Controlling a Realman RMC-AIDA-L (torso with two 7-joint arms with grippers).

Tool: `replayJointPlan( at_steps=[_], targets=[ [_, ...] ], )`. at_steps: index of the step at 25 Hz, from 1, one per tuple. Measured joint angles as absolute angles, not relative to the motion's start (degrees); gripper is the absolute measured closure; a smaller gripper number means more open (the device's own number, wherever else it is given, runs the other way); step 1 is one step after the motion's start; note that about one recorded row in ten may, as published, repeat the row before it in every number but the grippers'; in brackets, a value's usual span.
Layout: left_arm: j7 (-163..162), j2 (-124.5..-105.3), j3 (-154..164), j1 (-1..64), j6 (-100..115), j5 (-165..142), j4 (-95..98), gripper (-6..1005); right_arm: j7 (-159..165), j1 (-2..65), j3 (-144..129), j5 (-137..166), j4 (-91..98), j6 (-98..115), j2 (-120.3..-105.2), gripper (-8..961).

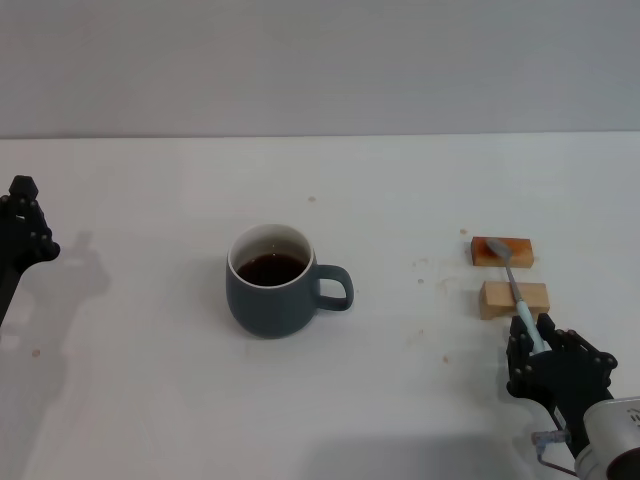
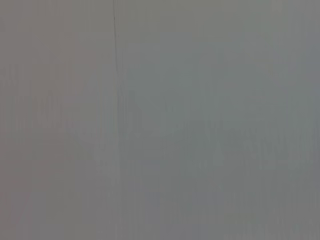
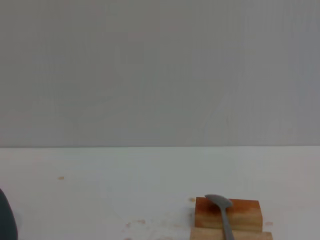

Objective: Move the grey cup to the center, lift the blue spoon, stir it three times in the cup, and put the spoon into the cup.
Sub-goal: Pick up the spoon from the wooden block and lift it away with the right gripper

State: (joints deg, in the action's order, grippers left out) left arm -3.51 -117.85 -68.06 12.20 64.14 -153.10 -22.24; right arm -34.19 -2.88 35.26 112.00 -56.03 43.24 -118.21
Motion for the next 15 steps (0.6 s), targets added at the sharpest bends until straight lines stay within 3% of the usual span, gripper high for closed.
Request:
replayJointPlan(
  at_steps=[15],
  targets=[
    [-3.52,-117.86,-68.20,12.22,64.27,-153.10,-22.33,1001,-34.19,-2.50,35.26,111.89,-56.00,43.30,-118.21,707]
  ],
)
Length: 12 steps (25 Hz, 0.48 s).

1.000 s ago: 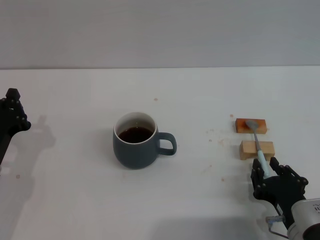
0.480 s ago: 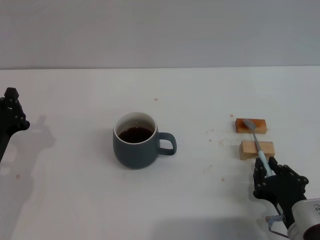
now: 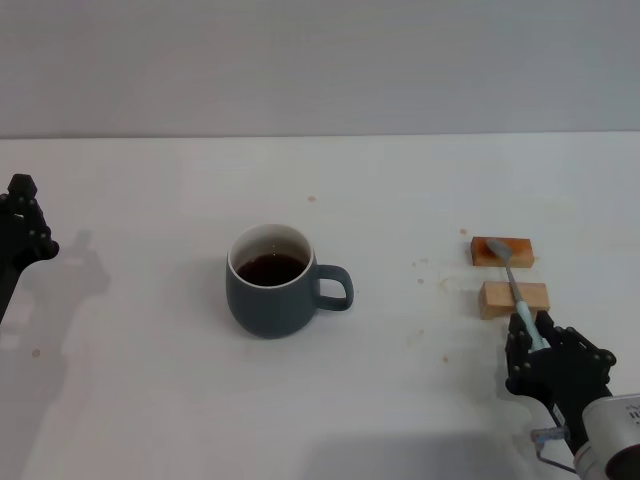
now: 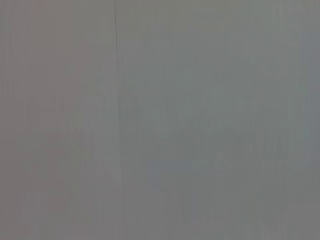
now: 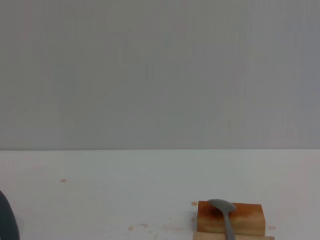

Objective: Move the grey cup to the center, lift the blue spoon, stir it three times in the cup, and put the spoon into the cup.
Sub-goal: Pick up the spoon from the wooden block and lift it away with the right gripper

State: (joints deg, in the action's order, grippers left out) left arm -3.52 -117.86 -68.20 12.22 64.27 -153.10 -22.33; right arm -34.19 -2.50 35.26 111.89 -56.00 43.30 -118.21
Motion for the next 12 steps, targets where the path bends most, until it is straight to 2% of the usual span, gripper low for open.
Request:
replayJointPlan(
  at_steps=[12],
  targets=[
    [-3.52,-117.86,-68.21,12.22,64.27,-153.11,-22.33,1001,-33.95,-2.34,35.33,111.81,-55.19,43.13,-118.23,736]
  ],
)
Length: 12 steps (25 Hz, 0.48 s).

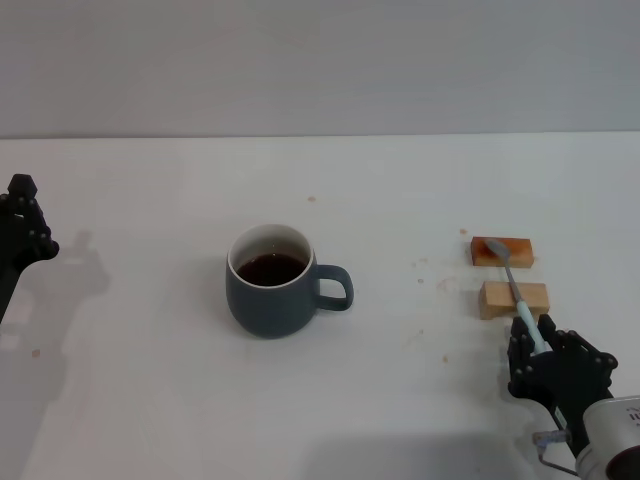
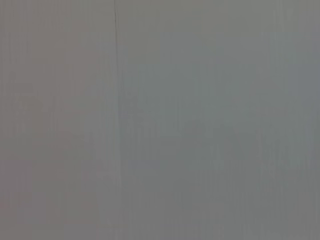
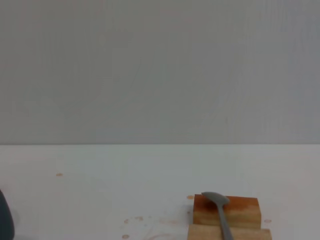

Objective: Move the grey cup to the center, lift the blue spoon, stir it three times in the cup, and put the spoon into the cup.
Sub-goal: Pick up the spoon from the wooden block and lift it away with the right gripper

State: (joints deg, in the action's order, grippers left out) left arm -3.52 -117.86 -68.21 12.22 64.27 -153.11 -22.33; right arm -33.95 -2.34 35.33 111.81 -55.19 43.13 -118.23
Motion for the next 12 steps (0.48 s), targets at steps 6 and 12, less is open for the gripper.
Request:
replayJointPlan(
  at_steps=[6,12],
  targets=[
    [-3.52,-117.86,-68.20,12.24,64.25,-153.10,-22.33,1001,-33.84,-2.29,35.29,111.76,-54.99,42.93,-118.27,750],
    [-3.52,-117.86,-68.20,12.27,64.25,-153.10,-22.32,1001,-33.72,-2.28,35.16,111.74,-54.82,42.89,-118.30,765]
  ],
)
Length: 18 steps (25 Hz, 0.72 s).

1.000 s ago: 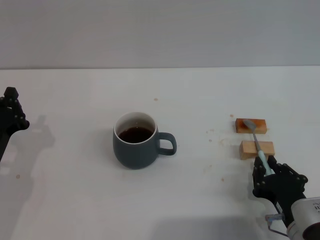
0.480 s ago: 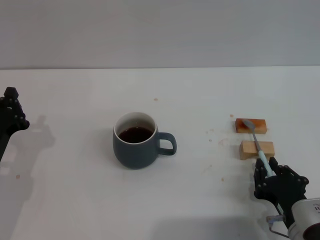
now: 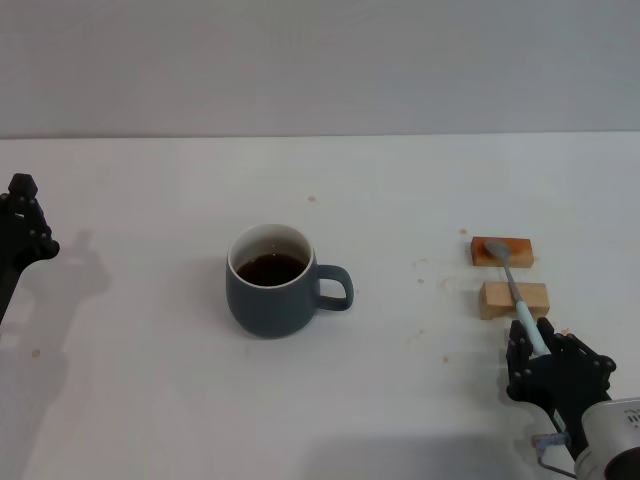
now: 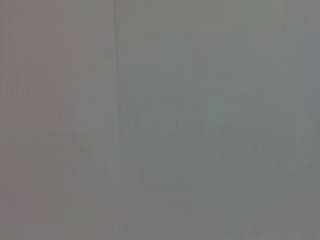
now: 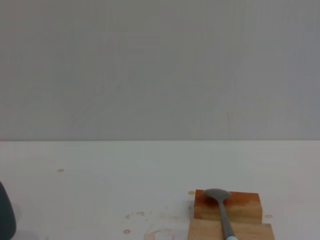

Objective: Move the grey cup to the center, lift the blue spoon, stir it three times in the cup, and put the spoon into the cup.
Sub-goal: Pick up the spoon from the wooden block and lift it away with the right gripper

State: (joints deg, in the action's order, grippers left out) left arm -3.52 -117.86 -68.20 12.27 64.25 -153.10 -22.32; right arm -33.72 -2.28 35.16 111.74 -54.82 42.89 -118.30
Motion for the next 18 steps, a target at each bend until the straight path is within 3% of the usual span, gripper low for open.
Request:
replayJointPlan(
  at_steps=[18],
  targets=[
    [-3.51,-117.86,-68.20,12.21,64.62,-153.11,-22.32,1001,-34.56,-2.26,35.26,112.26,-55.35,43.30,-118.23,793]
  ],
)
